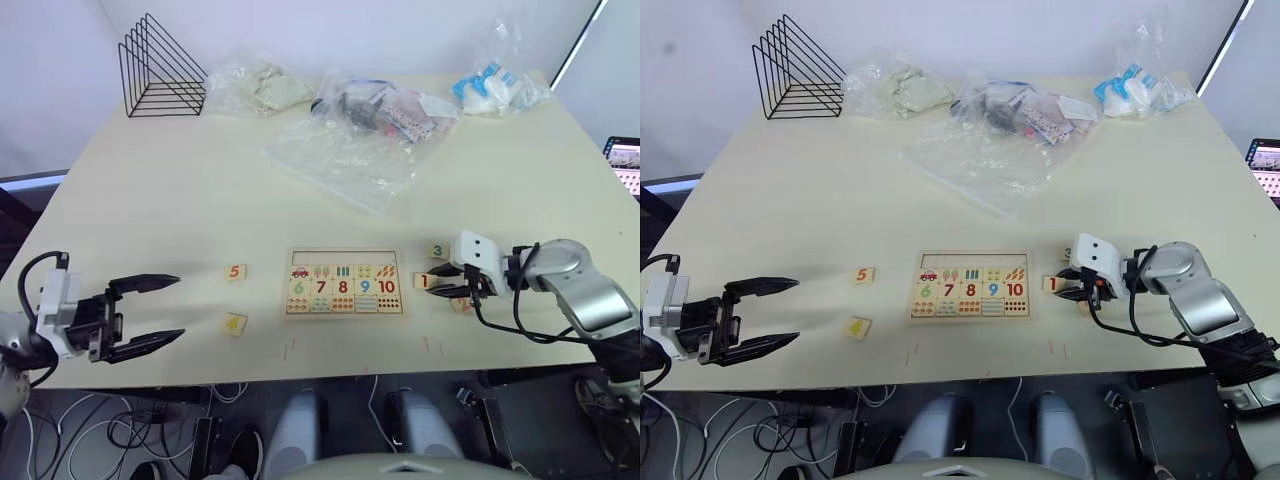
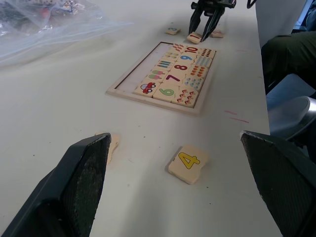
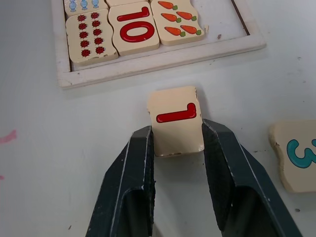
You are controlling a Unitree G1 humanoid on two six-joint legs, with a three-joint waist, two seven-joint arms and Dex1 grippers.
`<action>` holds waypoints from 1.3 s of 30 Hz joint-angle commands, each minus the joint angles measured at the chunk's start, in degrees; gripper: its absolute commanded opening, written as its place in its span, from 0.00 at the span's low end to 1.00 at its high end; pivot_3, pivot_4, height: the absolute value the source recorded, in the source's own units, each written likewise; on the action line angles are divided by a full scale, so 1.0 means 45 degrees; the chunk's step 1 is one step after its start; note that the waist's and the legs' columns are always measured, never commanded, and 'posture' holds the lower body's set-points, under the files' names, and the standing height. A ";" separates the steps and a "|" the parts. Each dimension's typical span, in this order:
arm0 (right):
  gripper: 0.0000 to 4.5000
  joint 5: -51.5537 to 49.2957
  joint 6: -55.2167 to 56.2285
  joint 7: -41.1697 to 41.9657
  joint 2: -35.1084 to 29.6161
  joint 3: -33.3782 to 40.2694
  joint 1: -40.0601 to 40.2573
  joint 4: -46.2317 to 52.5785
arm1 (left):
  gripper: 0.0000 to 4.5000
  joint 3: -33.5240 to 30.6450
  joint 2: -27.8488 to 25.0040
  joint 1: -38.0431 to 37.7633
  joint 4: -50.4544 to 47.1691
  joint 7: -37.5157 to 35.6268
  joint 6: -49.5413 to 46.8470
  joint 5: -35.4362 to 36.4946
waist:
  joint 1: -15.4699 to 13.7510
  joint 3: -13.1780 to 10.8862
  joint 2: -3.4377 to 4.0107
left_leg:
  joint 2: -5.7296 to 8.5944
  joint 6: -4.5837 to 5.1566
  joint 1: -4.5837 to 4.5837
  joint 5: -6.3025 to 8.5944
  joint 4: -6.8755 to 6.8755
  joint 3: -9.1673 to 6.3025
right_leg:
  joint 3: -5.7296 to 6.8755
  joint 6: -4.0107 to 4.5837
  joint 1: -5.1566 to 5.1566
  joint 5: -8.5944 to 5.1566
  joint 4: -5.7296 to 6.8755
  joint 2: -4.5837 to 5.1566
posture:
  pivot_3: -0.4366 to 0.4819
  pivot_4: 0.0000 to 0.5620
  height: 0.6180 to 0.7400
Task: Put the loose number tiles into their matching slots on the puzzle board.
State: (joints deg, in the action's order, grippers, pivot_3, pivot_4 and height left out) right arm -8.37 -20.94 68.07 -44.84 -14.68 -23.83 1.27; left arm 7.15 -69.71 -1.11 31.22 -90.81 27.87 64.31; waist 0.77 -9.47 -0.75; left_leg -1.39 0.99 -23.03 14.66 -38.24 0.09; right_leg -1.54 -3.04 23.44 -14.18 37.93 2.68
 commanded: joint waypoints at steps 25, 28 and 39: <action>0.18 -0.0625 -0.7514 -0.1181 0.1823 -0.2352 -0.5565 0.3166 | 1.00 -0.1848 -0.0045 -0.0804 -0.0670 -0.0375 -0.0589 0.0554 | 0.0039 -0.0016 -0.0005 | -0.0022 -0.0001 -0.0030 0.0000 0.0001 -0.0065 | 0.0002 0.0040 0.0038 -0.0019 0.0006 0.0006 | 0.48 0.27 1.00; 0.18 -0.0483 -0.8394 -0.1632 0.2590 -0.3021 -0.6527 0.2722 | 1.00 -0.1820 -0.0045 -0.0866 -0.0805 -0.0375 -0.0598 0.0551 | 0.0048 -0.0016 -0.0005 | -0.0022 0.0000 -0.0069 0.0000 -0.0005 -0.0073 | 0.0013 0.0003 0.0070 0.0003 0.0006 0.0006 | 0.48 0.27 1.00; 0.18 -0.0215 -1.0323 -0.3068 0.5522 -0.4511 -0.8908 0.0062 | 1.00 -0.1327 -0.0258 -0.0837 -0.1208 -0.0375 -0.0534 0.0475 | 0.0075 -0.0017 -0.0003 | 0.0016 -0.0002 -0.0173 -0.0001 -0.0019 -0.0081 | 0.0073 0.0006 0.0141 0.0008 0.0009 0.0008 | 0.48 0.27 1.00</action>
State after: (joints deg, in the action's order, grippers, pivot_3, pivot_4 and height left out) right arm -9.40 -66.23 55.02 -20.85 -34.59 -62.12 1.72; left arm 1.14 -69.42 -5.05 26.21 -90.84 25.30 65.55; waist 1.10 -9.54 -0.77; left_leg -1.32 0.98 -23.80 14.66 -38.33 -0.28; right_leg -1.21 -3.01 24.08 -14.14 37.99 2.71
